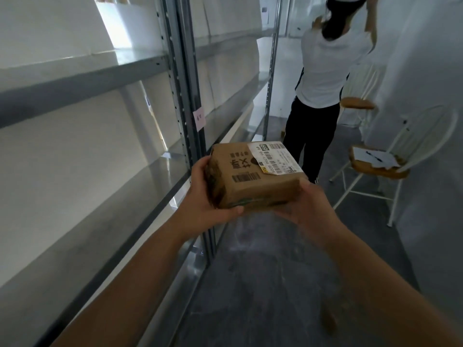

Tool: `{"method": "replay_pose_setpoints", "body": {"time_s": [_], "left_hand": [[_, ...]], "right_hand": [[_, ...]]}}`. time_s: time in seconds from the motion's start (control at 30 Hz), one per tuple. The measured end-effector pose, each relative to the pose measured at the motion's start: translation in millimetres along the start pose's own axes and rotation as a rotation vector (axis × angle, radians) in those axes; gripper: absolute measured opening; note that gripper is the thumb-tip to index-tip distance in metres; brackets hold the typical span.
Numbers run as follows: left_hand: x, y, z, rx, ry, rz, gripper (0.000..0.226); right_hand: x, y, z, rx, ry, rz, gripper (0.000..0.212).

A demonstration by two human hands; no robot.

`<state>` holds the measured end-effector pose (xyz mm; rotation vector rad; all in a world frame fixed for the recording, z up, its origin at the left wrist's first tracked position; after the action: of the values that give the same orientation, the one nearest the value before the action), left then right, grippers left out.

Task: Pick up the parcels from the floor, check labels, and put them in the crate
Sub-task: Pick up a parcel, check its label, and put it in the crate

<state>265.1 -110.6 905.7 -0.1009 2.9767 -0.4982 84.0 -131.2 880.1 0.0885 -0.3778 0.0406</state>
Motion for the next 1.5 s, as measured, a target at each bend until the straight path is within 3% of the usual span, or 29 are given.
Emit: {"method": "replay_pose_setpoints", "body": {"time_s": [0.13, 0.23, 0.3, 0.4, 0.5, 0.63, 0.77, 0.83, 0.93, 1.0, 1.13, 1.23, 1.5], "left_hand": [[5, 2, -11, 0.084, -0.091, 0.062, 0.115], [1, 3, -10, 0.073, -0.12, 0.055, 0.119], [-4, 4, -9, -0.003, -0.148, 0.013, 0.122], [-11, 12, -7, -0.212, -0.107, -0.094, 0.132], [-7, 27, -12, -0.344, 0.067, -0.2, 0.098], [-9, 40, -21, -0.326, 0.234, -0.461, 0.073], [-22, 54, -39, -0.251, 0.16, -0.575, 0.059], [-29, 62, -49, -0.22, 0.082, -0.583, 0.064], [-28, 76, -63, -0.188, -0.023, -0.582, 0.083], [-29, 91, -75, -0.176, -0.034, -0.654, 0.086], [-37, 141, -93, -0.168, -0.048, -0.812, 0.088], [-39, 179, -108, -0.131, -0.099, -0.837, 0.078], [-82, 300, -154, -0.033, -0.146, -1.216, 0.049]], "right_hand": [[5, -4, 7, 0.123, -0.034, -0.017, 0.063], [10, -6, 15, 0.098, -0.037, -0.027, 0.04], [11, -8, 19, 0.054, -0.04, -0.045, 0.036], [11, -11, 17, 0.001, -0.073, -0.061, 0.049], [22, -4, 8, 0.013, -0.098, -0.008, 0.069], [38, 14, -2, 0.052, -0.035, 0.135, 0.098], [33, 12, 4, 0.082, -0.015, 0.154, 0.081], [36, 13, 13, 0.092, -0.008, 0.225, 0.073], [52, 28, 18, 0.095, 0.09, 0.43, 0.085], [66, 46, 13, 0.07, 0.159, 0.547, 0.076], [96, 71, 4, 0.03, 0.071, 0.607, 0.062], [122, 98, -4, -0.03, 0.096, 0.697, 0.06], [194, 204, -25, 0.001, 0.103, 0.976, 0.051]]}}
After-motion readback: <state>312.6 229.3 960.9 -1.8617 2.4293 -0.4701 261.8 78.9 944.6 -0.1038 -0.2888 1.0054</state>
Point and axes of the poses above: each hand's wrist, its own y-axis away from the middle knuckle, its own x-axis out of the palm, z = x × y, the point moved 8 cm from there along -y, towards the middle knuckle, and after that the axes turned 15 degrees about -z, right-handed, at the moved point
